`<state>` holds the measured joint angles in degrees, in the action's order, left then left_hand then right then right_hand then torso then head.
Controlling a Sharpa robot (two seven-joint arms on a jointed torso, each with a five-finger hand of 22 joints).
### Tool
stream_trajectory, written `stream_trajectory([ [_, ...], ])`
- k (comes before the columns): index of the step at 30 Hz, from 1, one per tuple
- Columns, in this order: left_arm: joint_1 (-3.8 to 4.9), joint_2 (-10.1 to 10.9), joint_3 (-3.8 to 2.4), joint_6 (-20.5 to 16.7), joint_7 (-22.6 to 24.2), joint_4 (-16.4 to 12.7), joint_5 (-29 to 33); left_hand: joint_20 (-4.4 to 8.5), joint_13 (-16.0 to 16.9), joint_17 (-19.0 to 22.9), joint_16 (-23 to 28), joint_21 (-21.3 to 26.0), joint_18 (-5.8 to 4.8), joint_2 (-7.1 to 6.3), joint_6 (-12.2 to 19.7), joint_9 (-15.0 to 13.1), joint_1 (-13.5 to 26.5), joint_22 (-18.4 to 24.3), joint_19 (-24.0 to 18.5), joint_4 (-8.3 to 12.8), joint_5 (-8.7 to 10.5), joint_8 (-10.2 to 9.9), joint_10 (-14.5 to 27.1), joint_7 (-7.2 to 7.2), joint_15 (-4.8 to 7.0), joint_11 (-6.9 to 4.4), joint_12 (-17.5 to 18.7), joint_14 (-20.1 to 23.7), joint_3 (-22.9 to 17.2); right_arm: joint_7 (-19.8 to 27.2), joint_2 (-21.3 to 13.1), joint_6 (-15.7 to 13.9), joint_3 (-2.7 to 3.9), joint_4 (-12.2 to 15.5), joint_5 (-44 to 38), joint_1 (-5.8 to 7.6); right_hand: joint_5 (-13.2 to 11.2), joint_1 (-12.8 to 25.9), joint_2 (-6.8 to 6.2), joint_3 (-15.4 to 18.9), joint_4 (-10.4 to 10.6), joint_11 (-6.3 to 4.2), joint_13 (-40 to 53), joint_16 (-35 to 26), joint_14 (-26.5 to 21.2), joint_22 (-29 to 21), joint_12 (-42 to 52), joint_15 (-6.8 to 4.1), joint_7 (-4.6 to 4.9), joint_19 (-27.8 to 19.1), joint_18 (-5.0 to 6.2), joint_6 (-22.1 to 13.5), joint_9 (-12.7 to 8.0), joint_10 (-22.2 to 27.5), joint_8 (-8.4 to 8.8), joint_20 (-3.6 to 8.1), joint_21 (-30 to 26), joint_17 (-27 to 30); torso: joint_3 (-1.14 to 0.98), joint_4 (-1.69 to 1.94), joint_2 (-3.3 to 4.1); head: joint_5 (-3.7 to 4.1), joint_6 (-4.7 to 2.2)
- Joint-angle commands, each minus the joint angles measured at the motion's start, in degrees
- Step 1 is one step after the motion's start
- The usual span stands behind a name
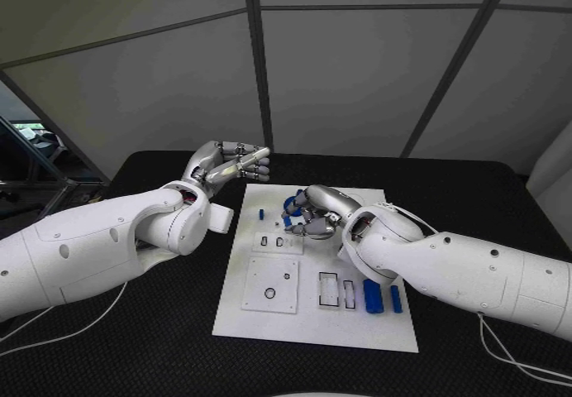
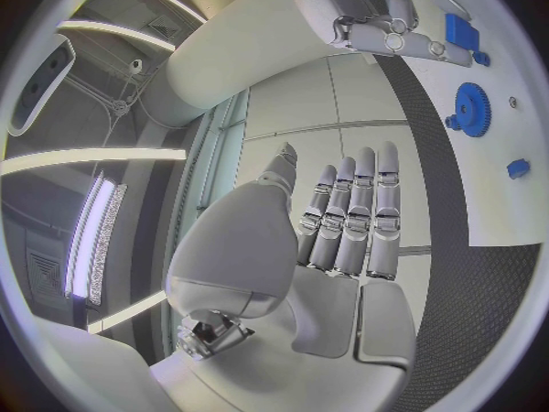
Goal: Assemble the parts on the task board
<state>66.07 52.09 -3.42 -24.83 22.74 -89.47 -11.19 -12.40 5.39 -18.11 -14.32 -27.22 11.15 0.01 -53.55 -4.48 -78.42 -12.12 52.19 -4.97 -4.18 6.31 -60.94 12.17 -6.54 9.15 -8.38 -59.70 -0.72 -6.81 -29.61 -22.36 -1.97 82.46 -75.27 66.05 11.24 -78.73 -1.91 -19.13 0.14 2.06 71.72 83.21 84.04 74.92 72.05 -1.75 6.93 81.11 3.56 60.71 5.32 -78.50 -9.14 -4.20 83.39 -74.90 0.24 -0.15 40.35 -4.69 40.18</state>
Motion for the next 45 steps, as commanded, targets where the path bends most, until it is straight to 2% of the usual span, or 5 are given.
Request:
stream_trajectory([
  [1, 0.12, -0.14, -0.03, 0.49, 0.66, -0.18, 0.15, -0.07, 0.04, -0.07, 0.14, 0.28, -0.81, 0.32, -0.21, -0.05, -0.32, 0.07, -0.47, 0.41, 0.06, -0.36, 0.58, 0.11, 0.02, 0.01, 0.17, 0.5, -0.01, -2.54, 0.61, 2.02, -0.19, -0.62, -2.43, -0.42, -0.41, 0.43, 0.32, -0.54, 0.16, 0.11, -0.04, 0.06, 3.71, 2.74, -0.26, -0.08, 0.15, -0.13, -0.69, -0.27, 0.78, 0.51, -0.49, -0.38, 0.1, -4.51, -0.07, 0.06, 0.02, -0.41, 0.31],
  [5, 0.12, -0.24, -0.03, 0.48, 0.66, -0.15, 0.15, -0.08, 0.04, -0.08, 0.14, 0.28, -0.81, 0.32, -0.21, -0.05, -0.32, 0.08, -0.48, 0.42, 0.06, -0.36, 0.59, 0.12, 0.02, 0.01, 0.18, 0.51, -0.01, -2.85, 1.27, 2.45, -0.35, -1.26, -3.22, -1.15, -0.45, 0.5, 0.26, -0.54, 0.14, 0.13, -0.05, 0.07, 3.72, 2.79, -0.28, -0.07, 0.16, -0.1, -0.7, -0.31, 0.77, 0.52, -0.48, -0.39, 0.12, -4.54, -0.12, 0.08, 0.01, -0.82, 0.56],
  [13, 0.13, -0.45, -0.03, 0.51, 0.64, -0.02, 0.15, -0.08, 0.04, -0.08, 0.14, 0.28, -0.81, 0.32, -0.21, -0.05, -0.32, 0.08, -0.48, 0.42, 0.06, -0.36, 0.59, 0.12, 0.02, 0.01, 0.18, 0.51, -0.01, -3.26, 1.97, 3.39, -0.43, -1.94, -4.26, -1.88, -0.49, 0.63, 0.13, -0.53, 0.11, 0.16, -0.05, 0.08, 3.72, 2.72, -0.29, -0.05, 0.19, -0.16, -0.68, -0.37, 0.77, 0.54, -0.47, -0.41, 0.08, -4.55, -0.05, 0.01, -0.06, -1.2, 0.97],
  [25, 0.13, -0.51, -0.03, 0.52, 0.6, 0.01, 0.15, -0.08, 0.04, -0.08, 0.14, 0.28, -0.81, 0.32, -0.21, -0.05, -0.32, 0.08, -0.48, 0.42, 0.06, -0.36, 0.59, 0.12, 0.02, 0.01, 0.18, 0.51, -0.01, -3.44, 2.68, 5.37, -0.46, -2.84, -4.58, -2.1, -0.61, 1.19, -0.22, -0.44, 0.14, 0.24, 0.0, 0.03, 3.7, 2.66, -0.25, 0.03, 0.27, -0.22, -0.67, -0.53, 0.75, 0.54, -0.45, -0.48, 0.04, -4.5, -0.05, -0.03, -0.02, -1.22, 1.34],
  [45, 0.13, -0.5, -0.03, 0.55, 0.54, -0.01, 0.15, -0.1, 0.04, -0.12, 0.15, 0.32, -0.83, 0.32, -0.21, -0.05, -0.37, 0.09, -0.59, 0.48, 0.06, -0.37, 0.65, 0.14, -0.02, 0.04, 0.18, 0.6, 0.0, -5.07, 2.6, 6.84, -0.47, -3.08, -5.71, -2.24, -0.75, 2.24, -0.82, -0.31, 0.28, 0.44, -0.45, -0.21, 3.61, 2.17, -0.78, 0.19, 0.51, -0.63, -0.54, -1.24, 0.62, 1.01, -0.19, -0.64, -0.25, -4.16, -0.08, 0.0, -0.06, -1.14, 1.6],
])
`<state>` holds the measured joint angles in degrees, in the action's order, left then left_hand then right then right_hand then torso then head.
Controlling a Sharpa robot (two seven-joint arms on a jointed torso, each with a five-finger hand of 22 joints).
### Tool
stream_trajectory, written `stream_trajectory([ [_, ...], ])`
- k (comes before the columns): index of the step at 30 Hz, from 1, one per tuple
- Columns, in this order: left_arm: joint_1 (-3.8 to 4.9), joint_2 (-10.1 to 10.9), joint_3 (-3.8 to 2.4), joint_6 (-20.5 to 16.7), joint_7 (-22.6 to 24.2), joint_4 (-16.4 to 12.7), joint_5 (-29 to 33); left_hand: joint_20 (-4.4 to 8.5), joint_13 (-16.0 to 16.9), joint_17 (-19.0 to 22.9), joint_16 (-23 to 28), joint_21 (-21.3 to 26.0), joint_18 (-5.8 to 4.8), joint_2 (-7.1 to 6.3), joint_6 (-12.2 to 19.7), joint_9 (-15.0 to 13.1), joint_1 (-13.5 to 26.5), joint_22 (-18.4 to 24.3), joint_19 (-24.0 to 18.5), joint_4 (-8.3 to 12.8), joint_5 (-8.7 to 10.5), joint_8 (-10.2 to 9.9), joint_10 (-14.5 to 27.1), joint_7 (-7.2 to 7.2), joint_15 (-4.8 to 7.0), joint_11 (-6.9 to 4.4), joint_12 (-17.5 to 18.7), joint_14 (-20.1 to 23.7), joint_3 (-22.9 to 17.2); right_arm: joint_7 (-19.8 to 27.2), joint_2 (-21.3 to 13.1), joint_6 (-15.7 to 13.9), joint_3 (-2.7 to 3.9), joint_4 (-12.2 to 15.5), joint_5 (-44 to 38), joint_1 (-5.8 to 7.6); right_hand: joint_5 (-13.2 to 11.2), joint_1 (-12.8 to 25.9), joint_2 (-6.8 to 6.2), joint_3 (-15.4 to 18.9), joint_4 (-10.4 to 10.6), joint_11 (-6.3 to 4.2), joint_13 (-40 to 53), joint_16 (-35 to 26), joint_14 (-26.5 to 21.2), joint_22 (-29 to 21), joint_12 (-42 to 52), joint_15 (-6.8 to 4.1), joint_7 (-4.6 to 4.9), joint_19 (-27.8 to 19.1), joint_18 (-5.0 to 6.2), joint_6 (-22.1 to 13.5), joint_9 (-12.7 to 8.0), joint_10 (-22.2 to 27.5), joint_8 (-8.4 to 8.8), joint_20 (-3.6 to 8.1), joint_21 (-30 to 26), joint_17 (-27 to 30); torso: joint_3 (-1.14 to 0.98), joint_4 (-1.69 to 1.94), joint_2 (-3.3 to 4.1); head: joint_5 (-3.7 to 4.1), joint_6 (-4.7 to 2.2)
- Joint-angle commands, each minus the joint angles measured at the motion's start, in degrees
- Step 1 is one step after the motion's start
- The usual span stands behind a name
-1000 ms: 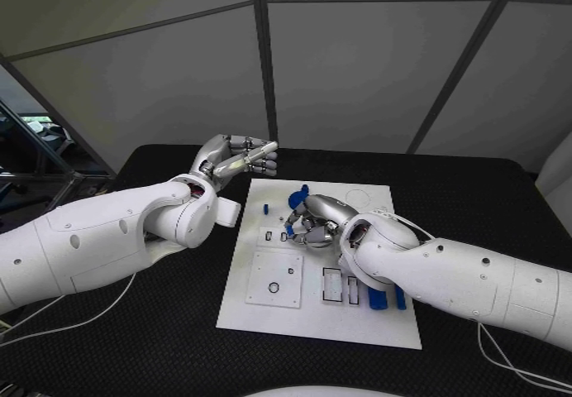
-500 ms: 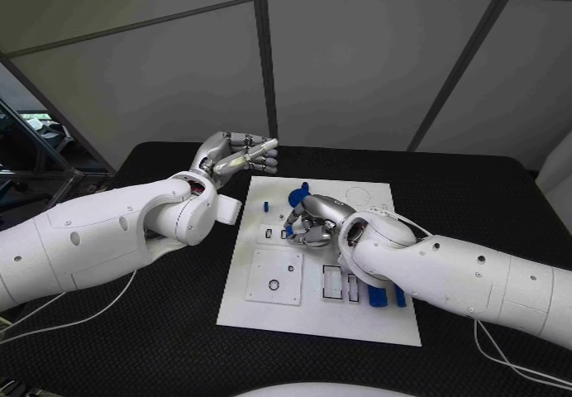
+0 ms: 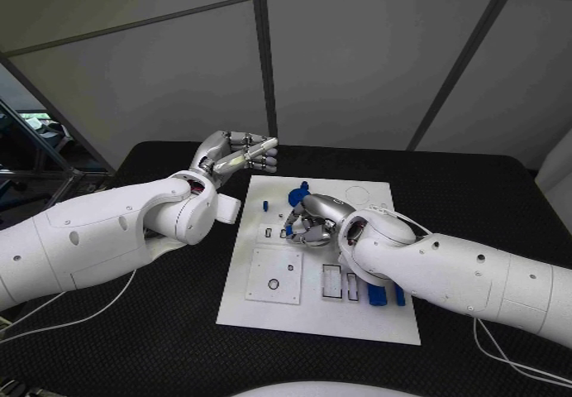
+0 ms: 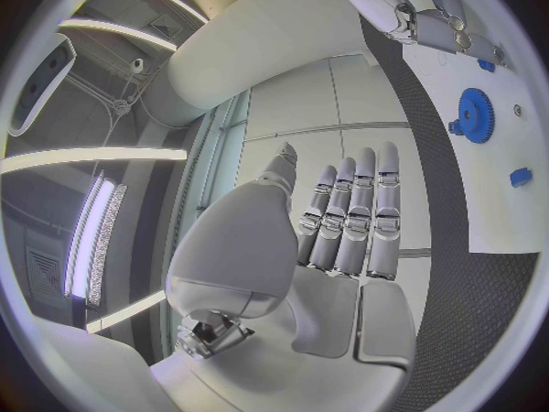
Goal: Assemble the parts on the task board
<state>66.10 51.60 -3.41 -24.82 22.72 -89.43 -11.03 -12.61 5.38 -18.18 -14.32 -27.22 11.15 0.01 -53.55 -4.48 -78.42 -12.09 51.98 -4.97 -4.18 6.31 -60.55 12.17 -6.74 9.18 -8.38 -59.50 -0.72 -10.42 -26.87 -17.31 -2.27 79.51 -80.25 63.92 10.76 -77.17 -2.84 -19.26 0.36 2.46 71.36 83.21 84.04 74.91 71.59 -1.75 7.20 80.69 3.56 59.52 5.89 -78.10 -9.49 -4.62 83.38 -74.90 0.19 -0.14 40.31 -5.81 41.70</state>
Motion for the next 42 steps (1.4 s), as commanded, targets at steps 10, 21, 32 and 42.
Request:
stream_trajectory([
  [10, 0.09, 0.01, -0.03, 0.57, 0.53, -0.1, -0.01, 0.11, 0.04, -0.05, 0.15, 0.32, -0.83, 0.33, -0.21, -0.05, -0.37, 0.06, -0.37, 0.48, 0.06, -0.37, 0.26, 0.14, 0.18, 0.01, 0.18, 0.39, 0.0, -2.27, -0.33, 1.72, -0.16, -0.14, -1.58, -0.11, -0.14, 1.09, -0.74, -0.33, -0.3, 0.41, -0.82, -0.52, 3.49, 1.71, -1.18, 0.47, 0.72, -0.61, -0.43, -1.35, -0.22, 1.4, 0.7, -0.46, -0.55, -3.78, 0.0, -0.03, 0.0, -0.01, 0.03],
  [21, 0.09, 0.02, -0.03, 0.61, 0.51, -0.13, -0.01, 0.11, 0.04, -0.05, 0.15, 0.32, -0.83, 0.33, -0.21, -0.05, -0.37, 0.06, -0.37, 0.48, 0.06, -0.37, 0.26, 0.14, 0.18, 0.01, 0.18, 0.39, 0.0, -2.24, -0.27, 1.33, -0.16, -0.14, -1.88, -0.11, -0.04, 1.37, -1.08, -0.4, -0.37, 0.62, -0.93, -0.55, 3.48, 1.75, -1.32, 0.65, 0.98, -0.6, -0.44, -1.98, -0.36, 1.58, 0.95, -0.6, -0.56, -3.76, 0.01, 0.01, 0.0, 0.04, 0.04],
  [32, 0.09, 0.04, -0.03, 0.6, 0.5, -0.24, -0.01, 0.11, 0.04, -0.05, 0.15, 0.32, -0.83, 0.33, -0.21, -0.05, -0.37, 0.06, -0.37, 0.48, 0.06, -0.37, 0.26, 0.14, 0.18, 0.01, 0.18, 0.39, 0.0, -2.35, -0.21, 2.4, -0.16, -0.23, -1.95, -0.11, -0.01, 1.96, -1.57, -0.25, -0.28, 0.81, -1.07, -0.63, 3.46, 1.65, -1.47, 0.81, 1.16, -0.68, -0.42, -2.42, -0.44, 1.76, 1.08, -0.77, -0.63, -3.68, 0.01, 0.0, 0.01, 0.06, 0.21],
  [42, 0.09, 0.08, -0.03, 0.66, 0.42, -0.25, -0.01, 0.11, 0.04, -0.05, 0.15, 0.32, -0.83, 0.33, -0.21, -0.05, -0.37, 0.06, -0.37, 0.48, 0.06, -0.37, 0.26, 0.14, 0.18, 0.01, 0.18, 0.39, 0.0, -2.19, -0.17, 1.92, -0.16, -0.26, -1.96, -0.11, -0.07, 2.84, -2.23, 0.09, -0.03, 1.09, -1.26, -0.68, 3.44, 1.62, -1.67, 1.05, 1.46, -0.71, -0.41, -3.44, -0.65, 2.03, 1.43, -1.0, -0.68, -3.64, 0.0, -0.02, 0.01, 0.11, 0.31],
])
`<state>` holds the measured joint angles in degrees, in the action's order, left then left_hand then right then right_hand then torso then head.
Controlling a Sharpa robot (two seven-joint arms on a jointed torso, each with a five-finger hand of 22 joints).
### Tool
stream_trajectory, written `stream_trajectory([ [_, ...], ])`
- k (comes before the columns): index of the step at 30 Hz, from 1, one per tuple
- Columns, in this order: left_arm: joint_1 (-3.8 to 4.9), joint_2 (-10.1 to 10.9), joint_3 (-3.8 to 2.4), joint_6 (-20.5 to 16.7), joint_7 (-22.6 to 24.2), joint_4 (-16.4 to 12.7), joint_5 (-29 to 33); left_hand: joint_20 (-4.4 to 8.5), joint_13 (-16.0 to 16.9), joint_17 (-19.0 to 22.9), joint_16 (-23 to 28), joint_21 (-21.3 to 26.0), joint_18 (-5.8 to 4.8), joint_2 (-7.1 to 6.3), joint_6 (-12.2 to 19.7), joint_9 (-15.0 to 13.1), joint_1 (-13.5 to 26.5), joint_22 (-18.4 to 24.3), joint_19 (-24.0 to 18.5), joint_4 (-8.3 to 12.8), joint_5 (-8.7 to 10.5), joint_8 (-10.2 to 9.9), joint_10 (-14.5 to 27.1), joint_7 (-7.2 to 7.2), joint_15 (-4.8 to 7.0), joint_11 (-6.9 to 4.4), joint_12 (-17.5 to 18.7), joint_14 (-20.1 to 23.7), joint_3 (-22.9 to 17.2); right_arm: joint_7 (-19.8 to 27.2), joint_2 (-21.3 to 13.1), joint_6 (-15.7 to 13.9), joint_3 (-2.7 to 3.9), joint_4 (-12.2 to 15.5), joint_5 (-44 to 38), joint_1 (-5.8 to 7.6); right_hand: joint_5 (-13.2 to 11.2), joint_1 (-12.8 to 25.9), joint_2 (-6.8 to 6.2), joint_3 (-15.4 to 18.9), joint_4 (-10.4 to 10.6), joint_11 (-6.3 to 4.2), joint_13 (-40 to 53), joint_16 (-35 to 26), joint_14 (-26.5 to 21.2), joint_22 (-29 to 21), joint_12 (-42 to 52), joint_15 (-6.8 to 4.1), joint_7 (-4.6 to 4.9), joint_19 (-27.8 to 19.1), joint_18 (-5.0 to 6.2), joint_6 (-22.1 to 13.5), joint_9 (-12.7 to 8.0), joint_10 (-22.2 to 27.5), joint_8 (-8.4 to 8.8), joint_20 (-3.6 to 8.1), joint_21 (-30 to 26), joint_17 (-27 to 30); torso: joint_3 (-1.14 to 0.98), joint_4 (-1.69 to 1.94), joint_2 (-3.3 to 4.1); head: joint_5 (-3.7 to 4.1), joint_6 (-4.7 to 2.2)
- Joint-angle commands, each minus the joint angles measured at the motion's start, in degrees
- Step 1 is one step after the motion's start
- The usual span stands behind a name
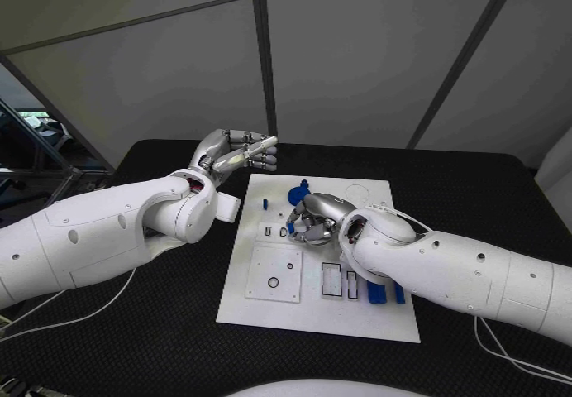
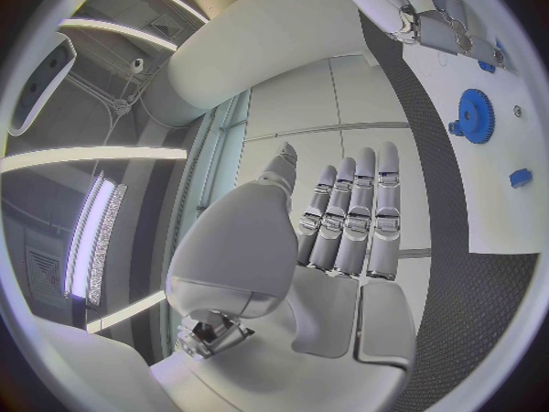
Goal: Assemble the parts on the task board
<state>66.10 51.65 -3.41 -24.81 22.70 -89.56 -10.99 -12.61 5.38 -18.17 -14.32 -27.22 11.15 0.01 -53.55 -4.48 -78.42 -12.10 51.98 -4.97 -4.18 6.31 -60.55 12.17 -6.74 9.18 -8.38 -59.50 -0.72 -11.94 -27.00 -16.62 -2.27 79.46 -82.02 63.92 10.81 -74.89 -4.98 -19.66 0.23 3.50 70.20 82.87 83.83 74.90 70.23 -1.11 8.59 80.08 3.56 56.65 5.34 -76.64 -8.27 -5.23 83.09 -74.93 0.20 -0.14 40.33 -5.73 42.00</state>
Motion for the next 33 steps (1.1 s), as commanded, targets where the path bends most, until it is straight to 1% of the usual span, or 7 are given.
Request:
stream_trajectory([
  [1, 0.09, 0.03, -0.03, 0.65, 0.44, -0.12, -0.05, 0.11, 0.05, -0.06, 0.15, 0.32, -0.83, 0.33, -0.21, -0.05, -0.37, 0.07, -0.37, 0.48, 0.06, -0.37, 0.27, 0.14, 0.18, 0.01, 0.18, 0.4, 0.0, -0.7, -0.05, 1.22, -0.17, -0.21, -0.2, -0.12, -0.1, 0.69, -0.2, 0.57, 0.14, 0.1, -0.12, -0.36, 3.65, 1.6, -0.32, 0.45, 0.13, -0.12, -0.4, -0.74, -0.14, 0.61, 0.28, -0.42, -0.41, -3.6, 0.0, -0.01, -0.01, 0.04, 0.02],
  [6, 0.09, 0.02, -0.03, 0.68, 0.41, -0.11, -0.05, 0.11, 0.05, -0.06, 0.15, 0.32, -0.83, 0.33, -0.21, -0.05, -0.37, 0.07, -0.37, 0.48, 0.06, -0.37, 0.27, 0.14, 0.18, 0.01, 0.18, 0.4, 0.0, -0.74, -0.01, 1.1, -0.17, -0.25, -0.2, -0.12, 1.15, 1.08, -0.62, 1.01, 0.18, 0.47, -0.7, -0.55, 3.58, 1.27, -0.91, 0.75, 0.56, -0.37, -0.33, -2.54, -0.52, 1.22, 1.01, -0.69, -0.64, -3.37, 0.0, 0.02, 0.01, 0.04, 0.0],
  [12, 0.09, -0.02, -0.03, 0.75, 0.39, -0.08, -0.05, 0.11, 0.05, -0.06, 0.15, 0.32, -0.83, 0.33, -0.21, -0.05, -0.37, 0.07, -0.37, 0.48, 0.06, -0.37, 0.27, 0.14, 0.18, 0.01, 0.18, 0.4, 0.0, -0.67, 0.07, 0.86, -0.17, -0.25, -0.2, -0.12, 1.29, 1.18, -0.86, 1.46, 0.17, 0.91, -1.97, -0.78, 3.5, 0.82, -2.18, 1.13, 1.02, -0.72, -0.22, -4.88, -0.98, 2.44, 1.88, -1.04, -0.95, -3.1, -0.02, 0.05, 0.0, -0.08, 0.03],
  [22, 0.09, 0.0, -0.03, 0.8, 0.36, -0.06, -0.05, 0.07, 0.05, -0.16, 0.13, 0.35, -0.83, 0.4, -0.18, -0.04, -0.38, 0.09, -0.51, 0.53, 0.07, -0.41, 0.36, 0.21, 0.14, 0.06, 0.19, 0.49, 0.04, -0.25, 0.03, -0.41, -0.17, -0.15, -0.2, -0.12, 0.95, 1.65, -1.32, 2.26, 0.49, 1.19, -4.18, -0.94, 3.44, 0.43, -4.26, 1.38, 1.29, -1.01, -0.12, -6.51, -1.25, 4.13, 2.21, -1.3, -1.22, -2.93, -0.01, 0.0, 0.01, -0.1, 0.1],
  [26, 0.09, 0.0, -0.03, 0.89, 0.3, -0.01, -0.05, 0.06, 0.05, -0.17, 0.12, 0.34, -0.83, 0.41, -0.18, -0.04, -0.38, 0.09, -0.52, 0.54, 0.06, -0.42, 0.37, 0.22, 0.14, 0.06, 0.19, 0.49, 0.04, 0.6, -0.15, -2.41, -0.17, 0.17, -0.2, -0.12, 1.06, 2.03, -1.93, 3.18, 0.86, 1.4, -5.76, -1.01, 3.4, 0.11, -5.71, 1.55, 1.52, -1.26, -0.05, -8.05, -1.45, 5.33, 2.51, -1.45, -1.45, -2.86, -0.01, -0.01, -0.02, -0.09, 0.09],
  [31, 0.09, -0.03, -0.03, 1.07, 0.09, 0.19, -0.05, 0.15, 0.1, -0.6, -0.47, -0.1, -0.7, 0.47, -0.19, -0.05, -0.35, -0.11, -0.02, 0.66, 0.07, -0.46, 0.41, 0.14, 0.36, -0.02, 0.1, -0.36, 0.17, 2.99, -0.68, -6.83, -0.16, 1.19, -0.19, -0.12, 1.71, 1.55, -2.47, 4.53, 1.11, 1.67, -6.63, -1.18, 3.33, -0.52, -6.2, 1.78, 1.83, -1.73, 0.1, -10.2, -1.55, 5.9, 2.67, -1.68, -1.88, -2.67, -0.09, 0.0, -0.04, -0.16, 0.04],
  [33, 0.09, -0.04, -0.03, 1.1, 0.0, 0.3, -0.05, 0.28, 0.14, -0.91, -0.89, -0.53, -0.65, 0.52, -0.22, -0.06, -0.33, -0.3, 0.46, 0.74, 0.07, -0.48, 0.41, 0.07, 0.53, -0.1, 0.03, -0.96, 0.27, 4.32, -1.1, -8.74, -0.15, 1.88, -0.07, -0.12, 1.79, 1.41, -2.63, 4.96, 1.23, 1.73, -6.76, -1.24, 3.31, -0.7, -6.21, 1.83, 1.89, -1.87, 0.14, -10.61, -1.55, 5.95, 2.62, -1.73, -2.0, -2.59, -0.07, 0.0, -0.05, -0.18, -0.07],
])
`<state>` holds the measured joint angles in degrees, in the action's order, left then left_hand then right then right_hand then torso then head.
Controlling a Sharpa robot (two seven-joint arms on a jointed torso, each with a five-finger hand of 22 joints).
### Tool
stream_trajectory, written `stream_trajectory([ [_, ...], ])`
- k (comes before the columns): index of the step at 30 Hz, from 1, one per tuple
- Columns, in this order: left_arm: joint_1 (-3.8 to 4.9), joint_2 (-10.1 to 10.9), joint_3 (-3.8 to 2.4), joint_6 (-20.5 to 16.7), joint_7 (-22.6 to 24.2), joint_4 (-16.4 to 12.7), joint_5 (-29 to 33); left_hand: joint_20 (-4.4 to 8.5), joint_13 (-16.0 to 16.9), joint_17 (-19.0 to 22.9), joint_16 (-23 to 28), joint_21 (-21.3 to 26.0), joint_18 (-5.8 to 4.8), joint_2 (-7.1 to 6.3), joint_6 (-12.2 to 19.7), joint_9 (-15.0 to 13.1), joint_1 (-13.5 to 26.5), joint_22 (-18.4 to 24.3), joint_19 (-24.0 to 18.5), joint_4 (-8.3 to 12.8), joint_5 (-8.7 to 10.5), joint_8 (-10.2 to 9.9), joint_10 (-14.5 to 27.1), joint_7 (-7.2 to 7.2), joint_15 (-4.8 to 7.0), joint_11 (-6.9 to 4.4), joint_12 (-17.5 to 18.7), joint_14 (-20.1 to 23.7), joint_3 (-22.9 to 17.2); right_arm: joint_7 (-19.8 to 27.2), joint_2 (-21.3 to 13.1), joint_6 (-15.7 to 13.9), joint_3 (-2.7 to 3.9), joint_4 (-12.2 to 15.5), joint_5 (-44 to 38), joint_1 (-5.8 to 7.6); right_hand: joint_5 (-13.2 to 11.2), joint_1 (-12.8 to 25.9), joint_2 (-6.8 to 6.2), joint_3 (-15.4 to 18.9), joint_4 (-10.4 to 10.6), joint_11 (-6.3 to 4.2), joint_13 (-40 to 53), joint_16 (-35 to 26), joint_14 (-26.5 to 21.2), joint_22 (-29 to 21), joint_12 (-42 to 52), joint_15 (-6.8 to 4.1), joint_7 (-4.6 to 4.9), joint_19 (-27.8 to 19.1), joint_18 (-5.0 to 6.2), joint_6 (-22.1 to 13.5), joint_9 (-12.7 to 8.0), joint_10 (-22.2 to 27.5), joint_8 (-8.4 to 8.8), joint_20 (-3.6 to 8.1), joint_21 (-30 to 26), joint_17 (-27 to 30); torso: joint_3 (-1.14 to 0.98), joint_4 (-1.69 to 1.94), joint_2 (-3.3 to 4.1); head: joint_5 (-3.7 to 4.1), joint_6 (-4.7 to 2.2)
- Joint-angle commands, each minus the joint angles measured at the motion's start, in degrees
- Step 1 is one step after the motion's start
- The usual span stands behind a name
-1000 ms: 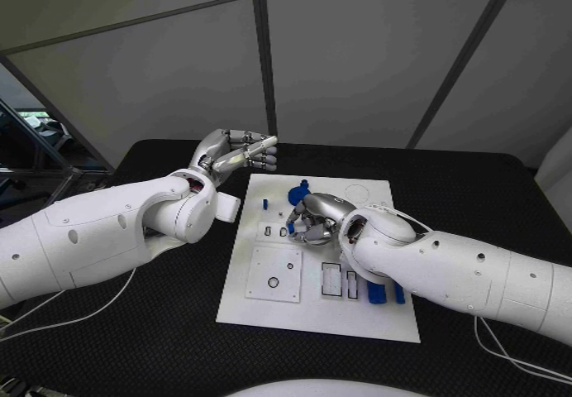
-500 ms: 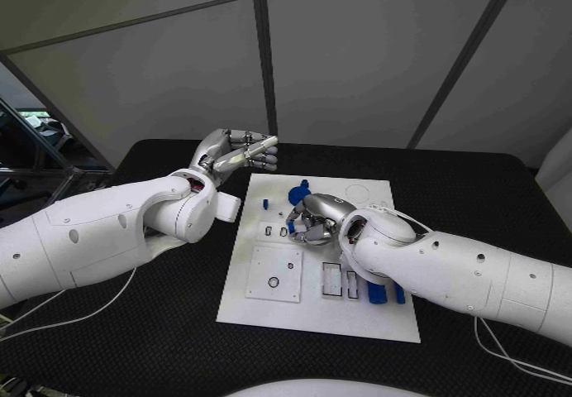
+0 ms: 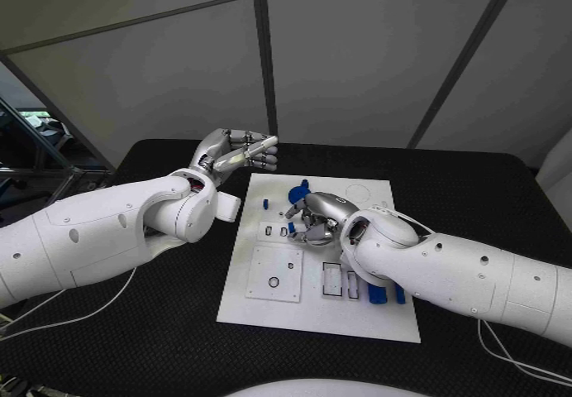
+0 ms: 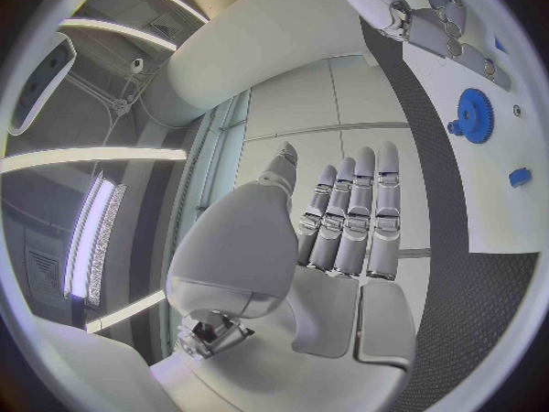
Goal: Assemble the parts on the task board
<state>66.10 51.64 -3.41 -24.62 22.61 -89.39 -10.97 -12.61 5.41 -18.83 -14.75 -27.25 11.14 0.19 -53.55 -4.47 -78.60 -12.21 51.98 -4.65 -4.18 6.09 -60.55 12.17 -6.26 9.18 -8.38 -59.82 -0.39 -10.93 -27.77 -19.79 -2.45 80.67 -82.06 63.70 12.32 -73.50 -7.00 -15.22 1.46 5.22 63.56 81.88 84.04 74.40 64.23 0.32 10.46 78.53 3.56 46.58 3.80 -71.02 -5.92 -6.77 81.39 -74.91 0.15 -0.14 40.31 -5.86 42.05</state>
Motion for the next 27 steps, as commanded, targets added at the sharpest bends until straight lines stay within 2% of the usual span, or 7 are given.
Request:
stream_trajectory([
  [1, 0.09, -0.03, -0.03, 0.91, 0.05, 0.17, -0.07, 0.33, 0.11, -0.35, -0.6, -0.65, -0.63, 0.36, -0.23, -0.07, -0.15, -0.26, 0.62, 0.45, 0.07, -0.27, 0.41, 0.05, 0.1, -0.13, 0.01, -0.82, -0.03, 3.67, -0.48, -6.04, 0.04, 0.89, 0.01, 0.11, 0.31, -0.03, -0.65, 0.67, 0.04, 0.02, -0.14, -0.26, 3.09, -0.24, -0.18, 0.42, 0.03, -0.35, 0.15, -0.66, 0.0, 0.33, 0.24, -0.2, -0.33, -2.61, -0.02, 0.02, -0.05, -0.04, -0.15],
  [14, 0.08, 0.3, -0.03, 1.63, -5.06, 0.81, -4.95, 3.66, 1.47, -8.4, -12.68, -10.88, -0.62, 0.8, -1.84, -0.4, 0.79, -5.61, 9.43, 0.52, 0.02, 0.27, -3.14, -1.32, 3.47, -2.14, -2.4, -12.13, 1.22, 16.16, -5.95, -6.17, 0.25, 6.02, 8.14, 0.92, 0.78, -1.96, 0.13, 1.52, 0.06, -0.28, 0.6, -1.11, 2.76, -1.79, 1.2, 0.25, -0.35, -1.52, 0.53, 1.0, 0.57, -0.61, -1.99, -0.19, -1.34, -1.5, 0.08, 0.04, -0.16, 0.0, -0.76],
  [16, 0.08, 0.64, -0.04, 2.3, -8.73, 0.91, -7.95, 4.78, 3.23, -13.25, -19.03, -15.13, -0.71, 0.6, -3.06, -0.75, 1.54, -8.28, 11.86, 0.03, 0.15, 1.26, -6.35, -2.02, 4.49, -3.36, -5.21, -14.93, 1.84, 18.27, -7.66, -2.74, 0.81, 7.22, 11.58, 1.62, 0.95, -2.94, 0.48, 1.31, -0.46, -0.71, 0.98, -3.63, 1.76, -4.92, 1.66, -0.06, -0.81, -3.89, 1.27, 3.51, 0.98, -1.08, -3.55, 0.0, -3.29, 1.76, 0.07, 0.04, -0.24, 0.07, -0.93],
  [18, 0.1, 0.93, -0.04, 3.02, -12.79, 1.03, -11.75, 6.11, 6.63, -35.45, -41.79, -27.78, -2.69, 0.91, -4.45, -1.45, 1.49, -23.64, 17.96, -0.07, 0.08, 2.86, -9.52, -3.19, 5.79, -4.78, -10.14, -20.82, 2.0, 19.31, -9.57, 0.53, 1.24, 8.47, 15.44, 2.37, 1.44, -3.76, 0.84, 0.97, -0.92, -1.24, -0.65, -8.25, -0.04, -10.15, -0.04, -0.54, -1.32, -7.82, 2.43, 5.78, 1.15, -0.39, -4.75, 0.47, -6.8, 7.19, 0.09, -0.02, -0.32, -0.04, -0.99],
  [21, 0.33, 1.22, -0.14, 6.87, -21.8, 1.4, -19.87, 8.23, 20.47, -59.79, -65.84, -43.15, -5.44, 1.39, -5.8, -4.48, 2.32, -43.75, 24.94, -0.18, -0.17, 7.37, -9.46, -5.6, 7.56, -6.6, -27.63, -26.78, 2.69, 20.02, -13.31, 4.74, 1.79, 10.45, 22.39, 4.01, -0.67, -4.22, 1.42, 0.24, -1.1, -1.61, -6.93, -17.97, -3.07, -19.93, -6.97, -0.98, -1.67, -14.73, 4.33, 6.99, 0.74, 2.7, -4.96, 0.92, -14.22, 17.1, 0.09, -0.06, -0.77, 0.07, -0.67],
  [23, 0.57, 1.32, -0.19, 10.4, -27.39, 1.51, -24.01, 8.17, 40.38, -65.13, -70.55, -47.9, -6.08, 1.52, -3.75, -8.03, 2.51, -50.12, 25.77, -0.27, -0.2, 11.43, -7.65, -6.45, 7.46, -6.87, -47.9, -27.74, 3.36, 20.26, -15.46, 5.87, 2.04, 11.32, 25.9, 4.93, -3.68, -4.08, 1.7, 0.12, -0.87, -1.8, -13.48, -26.7, -5.82, -27.07, -14.31, -1.03, -1.76, -19.43, 5.61, 7.21, 0.45, 6.01, -4.76, 0.93, -20.02, 25.36, -0.03, -0.14, -0.98, 0.16, -0.58],
  [27, 1.55, 0.83, -0.23, 18.43, -38.09, 1.67, -32.03, 8.03, 50.51, -67.78, -72.66, -50.91, -6.84, 2.39, -2.69, -11.32, 5.76, -54.84, 27.19, -2.99, 0.02, 15.13, -10.64, -5.99, 7.91, -7.34, -57.2, -28.81, 5.02, 21.01, -19.61, 6.48, 2.8, 12.48, 34.5, 6.13, -2.65, -4.26, 1.85, -3.0, 0.09, -0.88, -28.82, -47.8, -15.05, -38.97, -33.86, 0.35, -1.0, -28.63, 6.71, 7.96, 0.07, 10.41, -3.74, -0.05, -33.47, 39.74, -0.07, -0.22, -1.44, 0.28, -0.37],
])
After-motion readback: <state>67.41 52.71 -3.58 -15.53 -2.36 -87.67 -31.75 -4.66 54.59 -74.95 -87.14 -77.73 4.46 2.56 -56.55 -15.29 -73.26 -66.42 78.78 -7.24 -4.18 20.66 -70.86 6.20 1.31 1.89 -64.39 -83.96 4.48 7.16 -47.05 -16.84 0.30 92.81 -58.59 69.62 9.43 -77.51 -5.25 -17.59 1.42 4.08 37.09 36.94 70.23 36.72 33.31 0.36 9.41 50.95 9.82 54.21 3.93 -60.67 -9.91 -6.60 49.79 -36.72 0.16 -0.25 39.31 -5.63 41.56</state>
